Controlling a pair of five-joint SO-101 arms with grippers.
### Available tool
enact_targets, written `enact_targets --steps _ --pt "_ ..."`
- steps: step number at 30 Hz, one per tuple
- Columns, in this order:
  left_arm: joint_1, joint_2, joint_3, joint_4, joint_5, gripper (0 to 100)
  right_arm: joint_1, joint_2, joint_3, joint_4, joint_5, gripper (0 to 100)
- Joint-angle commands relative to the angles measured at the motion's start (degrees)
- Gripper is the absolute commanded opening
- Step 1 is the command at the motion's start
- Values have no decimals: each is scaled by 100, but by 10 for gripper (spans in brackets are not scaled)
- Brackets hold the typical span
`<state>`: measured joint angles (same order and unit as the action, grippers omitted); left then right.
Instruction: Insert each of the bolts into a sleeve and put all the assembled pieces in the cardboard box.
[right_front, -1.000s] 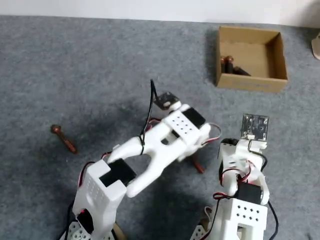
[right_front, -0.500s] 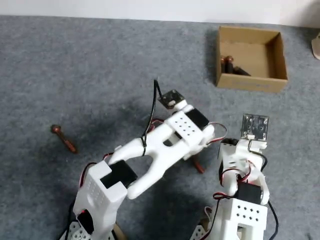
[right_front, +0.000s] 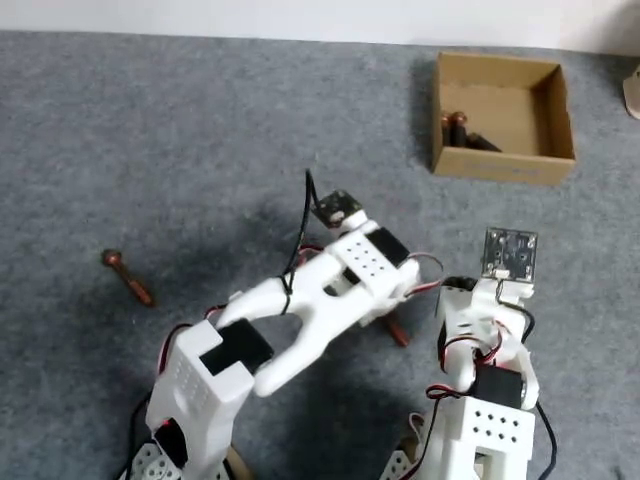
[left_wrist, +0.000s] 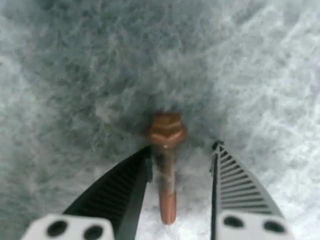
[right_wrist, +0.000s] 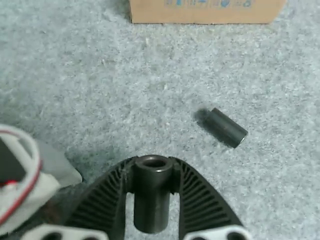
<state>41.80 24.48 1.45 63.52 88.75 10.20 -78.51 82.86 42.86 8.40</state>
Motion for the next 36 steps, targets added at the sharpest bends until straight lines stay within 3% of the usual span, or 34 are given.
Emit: enact_targets --steps 1,15,19,28,36 --pt "-119 -31 13 -176 0 196 57 -57 -22 -127 62 5" --pt "-312 769 -470 -229 -9 193 57 -75 -13 -110 62 5" --pt "-330 778 -532 -211 -9 97 57 -75 -4 -101 62 5" --pt "-189 804 -1068 1143 0 56 57 -75 -4 -101 62 5" --pt "-215 778 -1077 1336 -26 56 57 -84 -4 -101 53 5"
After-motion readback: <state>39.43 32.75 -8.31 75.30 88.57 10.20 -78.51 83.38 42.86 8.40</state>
